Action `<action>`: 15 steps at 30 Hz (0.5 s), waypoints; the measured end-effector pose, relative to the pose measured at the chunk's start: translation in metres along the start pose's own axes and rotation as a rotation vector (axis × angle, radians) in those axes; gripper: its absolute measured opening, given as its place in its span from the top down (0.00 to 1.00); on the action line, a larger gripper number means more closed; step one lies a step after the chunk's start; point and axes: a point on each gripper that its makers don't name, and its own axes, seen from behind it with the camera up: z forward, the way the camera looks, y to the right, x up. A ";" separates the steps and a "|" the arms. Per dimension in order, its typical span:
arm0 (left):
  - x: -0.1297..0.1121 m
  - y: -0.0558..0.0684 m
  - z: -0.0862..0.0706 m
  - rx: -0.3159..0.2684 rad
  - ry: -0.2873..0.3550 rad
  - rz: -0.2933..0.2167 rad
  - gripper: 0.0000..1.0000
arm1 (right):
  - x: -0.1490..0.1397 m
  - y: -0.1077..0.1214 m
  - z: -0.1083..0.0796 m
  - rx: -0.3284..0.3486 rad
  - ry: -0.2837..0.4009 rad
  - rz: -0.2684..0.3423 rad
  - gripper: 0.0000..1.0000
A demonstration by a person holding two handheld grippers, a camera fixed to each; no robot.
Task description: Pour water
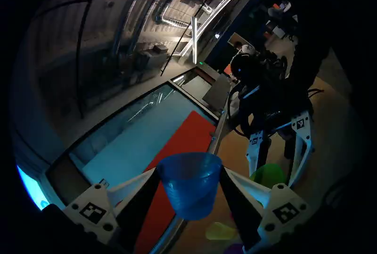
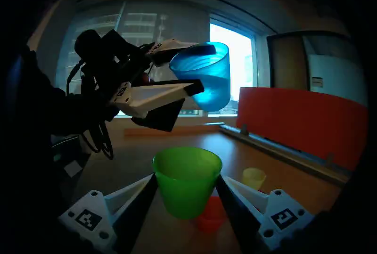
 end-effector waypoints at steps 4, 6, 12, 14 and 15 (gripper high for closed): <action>-0.001 -0.001 0.001 0.003 -0.001 0.013 0.13 | 0.000 0.000 -0.001 0.000 0.000 0.000 0.12; -0.001 -0.002 0.001 0.005 -0.002 0.021 0.13 | 0.000 0.000 -0.002 -0.001 0.000 -0.001 0.12; -0.003 -0.001 0.001 0.003 -0.007 0.049 0.13 | 0.001 0.000 -0.002 0.000 0.002 0.001 0.12; -0.003 -0.001 0.002 0.002 -0.009 0.056 0.13 | 0.001 -0.001 -0.002 0.000 0.002 0.000 0.12; -0.003 -0.001 0.002 0.001 -0.010 0.059 0.13 | 0.001 -0.001 -0.002 0.000 0.002 0.000 0.12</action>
